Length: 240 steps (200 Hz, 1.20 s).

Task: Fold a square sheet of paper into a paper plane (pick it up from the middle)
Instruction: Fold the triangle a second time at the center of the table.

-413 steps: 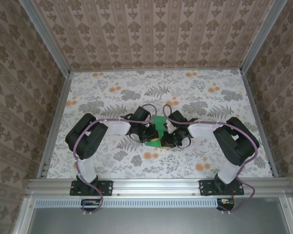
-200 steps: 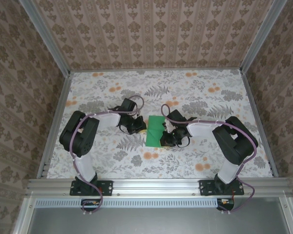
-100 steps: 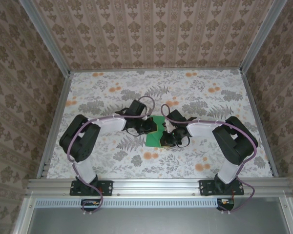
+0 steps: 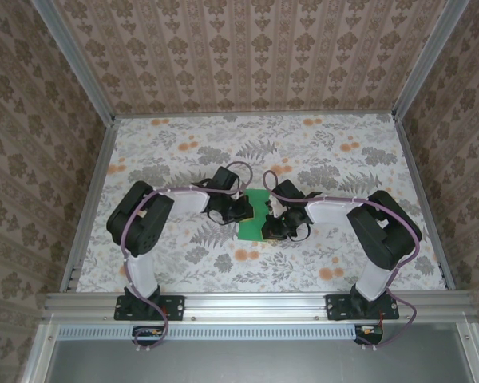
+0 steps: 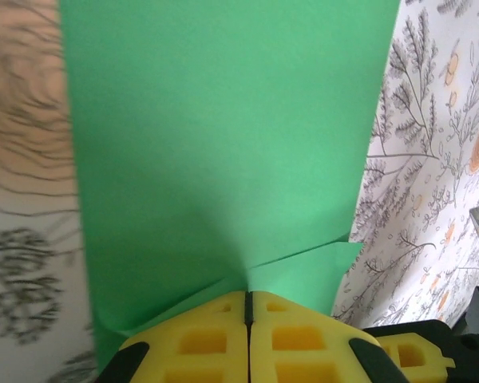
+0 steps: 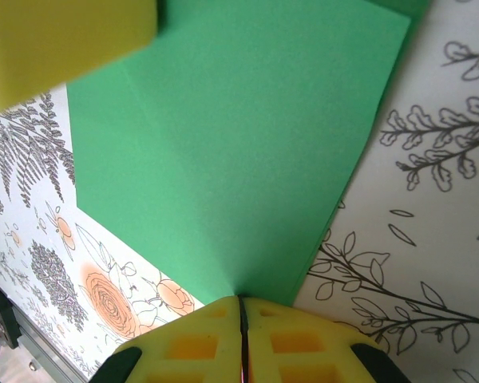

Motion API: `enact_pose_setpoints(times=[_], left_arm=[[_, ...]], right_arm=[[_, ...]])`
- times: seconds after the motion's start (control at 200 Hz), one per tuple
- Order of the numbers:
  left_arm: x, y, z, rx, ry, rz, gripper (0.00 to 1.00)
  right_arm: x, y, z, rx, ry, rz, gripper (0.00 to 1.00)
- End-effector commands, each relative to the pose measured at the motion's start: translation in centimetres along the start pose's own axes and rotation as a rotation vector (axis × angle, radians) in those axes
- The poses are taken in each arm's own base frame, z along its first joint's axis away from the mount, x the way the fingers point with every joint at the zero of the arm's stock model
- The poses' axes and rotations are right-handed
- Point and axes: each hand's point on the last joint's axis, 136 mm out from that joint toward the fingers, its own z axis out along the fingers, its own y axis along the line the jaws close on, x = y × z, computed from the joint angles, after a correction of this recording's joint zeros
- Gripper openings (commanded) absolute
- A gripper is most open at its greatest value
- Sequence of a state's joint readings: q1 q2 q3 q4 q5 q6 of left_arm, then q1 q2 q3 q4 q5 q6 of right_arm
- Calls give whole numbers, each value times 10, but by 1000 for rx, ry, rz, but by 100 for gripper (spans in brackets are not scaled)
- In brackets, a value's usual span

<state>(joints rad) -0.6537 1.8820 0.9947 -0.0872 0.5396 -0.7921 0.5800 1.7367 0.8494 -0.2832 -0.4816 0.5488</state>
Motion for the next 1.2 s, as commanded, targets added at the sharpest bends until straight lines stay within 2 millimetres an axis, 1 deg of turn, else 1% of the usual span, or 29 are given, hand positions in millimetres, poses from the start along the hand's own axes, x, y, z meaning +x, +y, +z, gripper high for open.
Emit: enact_pose_setpoints(times=[0.0, 0.1, 0.205, 0.345, 0.435, 0.505, 0.56, 0.625, 0.675, 0.76, 0.825, 0.9, 1.02, 1.195], left_arm=[[-3, 30, -6, -64, -20, -18, 6], [-9, 45, -12, -74, -39, -35, 6], [-14, 55, -18, -84, -52, -41, 6], [-17, 61, -25, -96, -56, -33, 6], [-21, 57, -33, -84, -65, -15, 6], [-25, 45, -39, -54, -75, 13, 6], [-28, 32, -45, -25, -83, 33, 6], [-30, 18, -52, -2, -95, 54, 7], [-31, 9, -57, 12, -105, 66, 7], [-30, -2, -63, 29, -125, 79, 7], [-26, -7, -64, 45, -131, 77, 7], [-21, -11, -61, 65, -132, 75, 7], [-12, -17, -48, 80, -104, 77, 7], [-2, -16, -23, 77, -57, 67, 6]], right_arm=[[52, -81, 14, 321, 155, 106, 9], [55, -84, 15, 330, 163, 111, 9], [55, -83, 14, 325, 158, 112, 9], [48, -74, 13, 299, 141, 110, 9], [40, -66, 12, 269, 123, 103, 9], [27, -48, 8, 209, 87, 93, 10], [13, -27, 0, 141, 46, 81, 10], [-9, 1, -15, 68, -23, 62, 11], [-23, 19, -28, 29, -79, 45, 16], [-45, 38, -52, 2, -173, 37, 25], [-55, 41, -64, 18, -228, 39, 28], [-62, 35, -68, 59, -261, 52, 31], [-65, 26, -61, 94, -252, 66, 30], [-68, 24, -47, 93, -217, 55, 29]])
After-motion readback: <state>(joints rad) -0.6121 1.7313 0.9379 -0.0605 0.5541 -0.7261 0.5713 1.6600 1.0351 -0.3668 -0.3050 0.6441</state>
